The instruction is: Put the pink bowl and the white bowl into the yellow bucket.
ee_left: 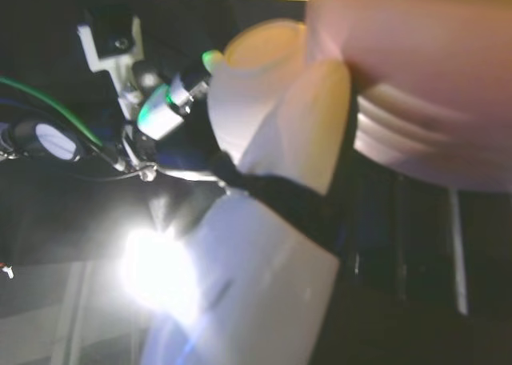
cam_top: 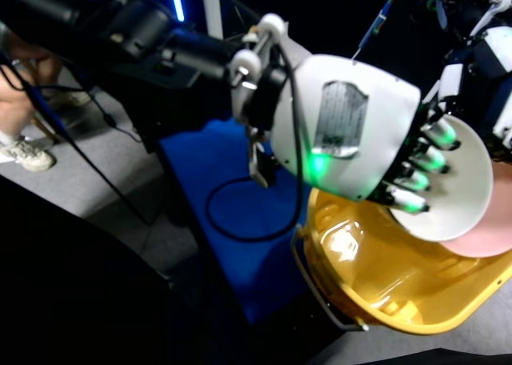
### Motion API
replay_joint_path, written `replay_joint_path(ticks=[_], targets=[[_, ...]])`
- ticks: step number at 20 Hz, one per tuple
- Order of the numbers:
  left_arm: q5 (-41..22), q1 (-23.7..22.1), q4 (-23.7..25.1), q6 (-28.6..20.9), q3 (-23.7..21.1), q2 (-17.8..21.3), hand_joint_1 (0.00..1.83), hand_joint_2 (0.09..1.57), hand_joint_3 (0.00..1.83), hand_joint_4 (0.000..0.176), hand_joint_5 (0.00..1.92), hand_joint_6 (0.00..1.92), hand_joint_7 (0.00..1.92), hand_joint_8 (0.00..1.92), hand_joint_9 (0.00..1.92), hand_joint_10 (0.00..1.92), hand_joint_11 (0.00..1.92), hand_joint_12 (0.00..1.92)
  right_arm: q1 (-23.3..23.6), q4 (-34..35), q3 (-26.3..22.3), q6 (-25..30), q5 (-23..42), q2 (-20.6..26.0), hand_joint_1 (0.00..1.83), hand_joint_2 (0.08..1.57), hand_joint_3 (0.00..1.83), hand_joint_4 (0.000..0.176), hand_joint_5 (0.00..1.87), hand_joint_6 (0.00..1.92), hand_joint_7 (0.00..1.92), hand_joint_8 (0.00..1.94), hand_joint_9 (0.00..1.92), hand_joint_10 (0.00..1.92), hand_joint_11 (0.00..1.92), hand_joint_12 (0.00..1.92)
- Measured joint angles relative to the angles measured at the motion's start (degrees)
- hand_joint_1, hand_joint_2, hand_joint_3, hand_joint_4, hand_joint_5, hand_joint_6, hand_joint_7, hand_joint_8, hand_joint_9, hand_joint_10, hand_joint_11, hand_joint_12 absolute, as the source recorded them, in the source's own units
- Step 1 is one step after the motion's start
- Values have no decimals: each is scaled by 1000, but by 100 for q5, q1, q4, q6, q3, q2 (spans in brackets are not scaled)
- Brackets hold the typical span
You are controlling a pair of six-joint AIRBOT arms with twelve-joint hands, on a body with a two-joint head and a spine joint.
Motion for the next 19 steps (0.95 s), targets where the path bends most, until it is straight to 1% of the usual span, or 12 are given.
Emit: replay_joint_path(ticks=[1, 3, 4, 5, 6, 7, 8, 10, 11, 13, 14, 19], targets=[[-4, 13, -11, 2, 0, 0, 1128, 1139, 0, 0, 781, 79, 744, 464, 586, 945, 389, 1582, -2, 0, 0, -2, 17, -4, 1138, 1177, 0, 0, 839, 1200, 674, 892, 637, 1122, 562, 1498], [-13, 28, -79, -4, 24, 0, 1116, 1132, 0, 0, 801, 50, 746, 417, 576, 929, 376, 1580, -2, 0, 0, -4, 46, -4, 1129, 1179, 0, 0, 832, 1203, 679, 729, 627, 1021, 530, 1467], [11, 37, -114, 0, 24, 0, 1114, 1131, 0, 0, 834, 46, 748, 448, 565, 998, 406, 1599, -2, 0, 0, -4, 33, -4, 1135, 1065, 0, 0, 640, 751, 668, 580, 590, 869, 462, 1395], [17, 50, -131, 0, 24, 0, 1104, 1209, 0, 0, 782, 1224, 712, 523, 541, 1070, 432, 1616, -2, 0, -2, -4, 33, -4, 1044, 1055, 0, 0, 622, 530, 663, 340, 528, 636, 328, 1389], [35, 70, -146, -2, 24, 0, 1101, 1216, 0, 0, 771, 1279, 687, 571, 527, 1090, 414, 1625, -4, 0, -20, -7, 39, 2, 1005, 1056, 0, 0, 609, 450, 634, 206, 488, 510, 240, 1387], [13, 85, -144, 0, 24, 0, 1100, 1217, 0, 0, 770, 1290, 672, 582, 512, 1088, 399, 1622, -4, 0, -31, -4, 37, 2, 913, 1048, 0, 0, 560, 366, 524, 29, 404, 253, 26, 1378], [22, 101, -168, -2, 24, 0, 1099, 1217, 0, 0, 771, 1289, 666, 581, 507, 1085, 392, 1619, -2, 0, -33, -4, 35, 0, 843, 1052, 0, 0, 532, 332, 466, 5, 370, 144, 4, 1247], [46, 138, -216, -2, 24, 0, 1092, 1219, 0, 0, 767, 1295, 642, 607, 509, 1122, 407, 1643, -2, 0, -63, -4, 35, 15, 622, 1054, 1, 0, 413, 182, 237, 0, 124, 0, 0, 333], [61, 146, -243, -4, 24, 0, 1082, 1222, 0, 0, 763, 1304, 623, 639, 495, 1159, 405, 1662, -4, 0, -94, -4, 37, 28, 586, 1057, 1, 0, 393, 148, 203, 0, 82, 0, 0, 215], [90, 160, -289, -4, 24, 0, 1059, 1227, 0, 0, 756, 1319, 573, 621, 451, 1145, 358, 1673, -2, 0, -129, -2, 28, 66, 463, 1067, 1, 0, 332, 69, 145, 0, 46, 0, 0, 123], [155, 192, -323, -22, 24, 0, 1000, 1158, 0, 0, 673, 427, 586, 472, 417, 1071, 287, 1659, -2, 0, -186, -2, 11, 107, 446, 1088, 5, 0, 292, 35, 118, 0, 41, 6, 0, 7], [535, 203, -337, -125, -109, 120, 930, 1169, 1, 0, 660, 261, 561, 351, 334, 1023, 139, 1679, 120, 0, -697, 13, -271, 514, 530, 1091, 2, 0, 294, 29, 152, 10, 53, 6, 0, 15]])
